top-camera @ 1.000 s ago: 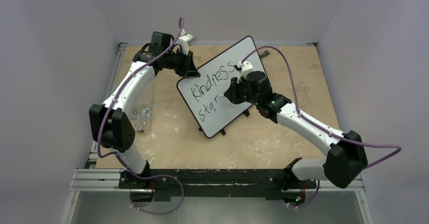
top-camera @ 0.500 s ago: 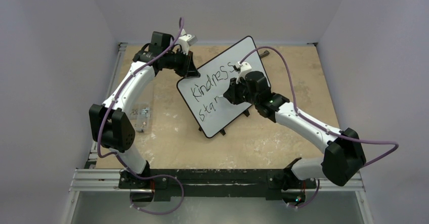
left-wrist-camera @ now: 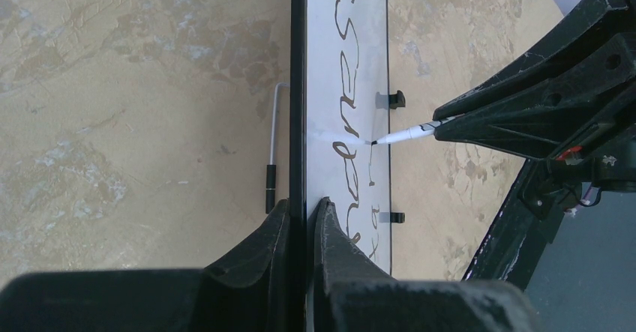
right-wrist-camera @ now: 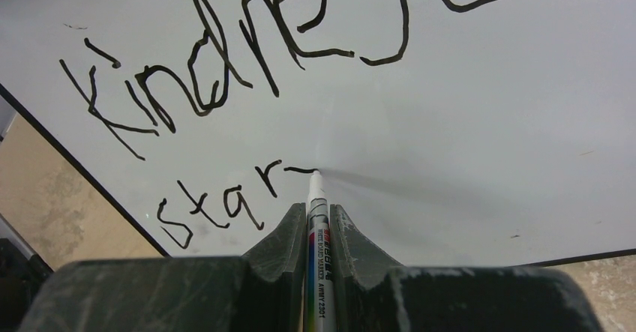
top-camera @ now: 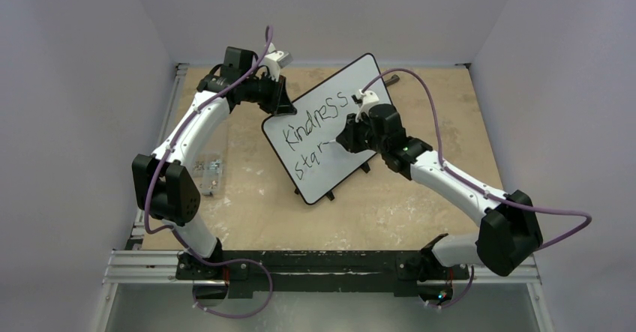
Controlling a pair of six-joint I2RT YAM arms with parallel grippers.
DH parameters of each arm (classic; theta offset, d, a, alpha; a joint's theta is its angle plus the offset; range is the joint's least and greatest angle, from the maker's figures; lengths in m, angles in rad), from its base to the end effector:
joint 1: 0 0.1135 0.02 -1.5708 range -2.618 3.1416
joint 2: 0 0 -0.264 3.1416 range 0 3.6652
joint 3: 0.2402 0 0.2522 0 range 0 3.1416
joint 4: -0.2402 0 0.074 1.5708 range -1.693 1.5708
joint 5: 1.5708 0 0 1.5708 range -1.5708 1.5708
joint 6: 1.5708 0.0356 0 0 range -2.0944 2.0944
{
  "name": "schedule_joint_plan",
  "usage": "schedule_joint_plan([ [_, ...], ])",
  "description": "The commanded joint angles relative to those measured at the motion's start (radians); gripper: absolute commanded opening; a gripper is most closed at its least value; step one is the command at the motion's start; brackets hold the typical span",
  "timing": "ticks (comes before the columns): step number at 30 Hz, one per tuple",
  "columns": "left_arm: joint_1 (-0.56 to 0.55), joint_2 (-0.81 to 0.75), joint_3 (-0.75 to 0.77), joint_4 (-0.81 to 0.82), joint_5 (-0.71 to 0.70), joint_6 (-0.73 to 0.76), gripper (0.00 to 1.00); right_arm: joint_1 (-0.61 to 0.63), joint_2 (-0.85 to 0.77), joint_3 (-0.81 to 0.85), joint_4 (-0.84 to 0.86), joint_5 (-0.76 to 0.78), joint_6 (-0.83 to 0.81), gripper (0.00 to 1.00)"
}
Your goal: Write a sentence on the whiteboard
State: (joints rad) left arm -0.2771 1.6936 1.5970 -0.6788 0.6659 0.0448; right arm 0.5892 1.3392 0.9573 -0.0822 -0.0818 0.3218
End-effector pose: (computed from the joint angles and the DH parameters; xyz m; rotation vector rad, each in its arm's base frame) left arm 0.3545 -0.1237 0.3402 0.6925 2.1979 -0.8944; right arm 0.2536 0.1730 0.2858 -0.3319 2.0701 0.6466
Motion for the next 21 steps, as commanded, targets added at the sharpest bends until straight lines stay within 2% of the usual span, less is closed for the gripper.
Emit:
schedule_joint_plan([
  [1, -0.012, -0.005, -0.004, -0.074, -0.148, 0.124, 0.0, -0.011, -0.023, -0.001, 0.024, 0.009, 0.001, 0.0],
  [12, -0.012, -0.008, -0.003, -0.075, -0.149, 0.124, 0.0, -0.01, -0.067, 0.027, 0.008, -0.043, 0.006, 0.0],
  [21, -0.013, -0.009, -0.002, -0.074, -0.146, 0.123, 0.0, -0.01, -0.03, 0.067, 0.032, -0.05, 0.025, 0.0],
])
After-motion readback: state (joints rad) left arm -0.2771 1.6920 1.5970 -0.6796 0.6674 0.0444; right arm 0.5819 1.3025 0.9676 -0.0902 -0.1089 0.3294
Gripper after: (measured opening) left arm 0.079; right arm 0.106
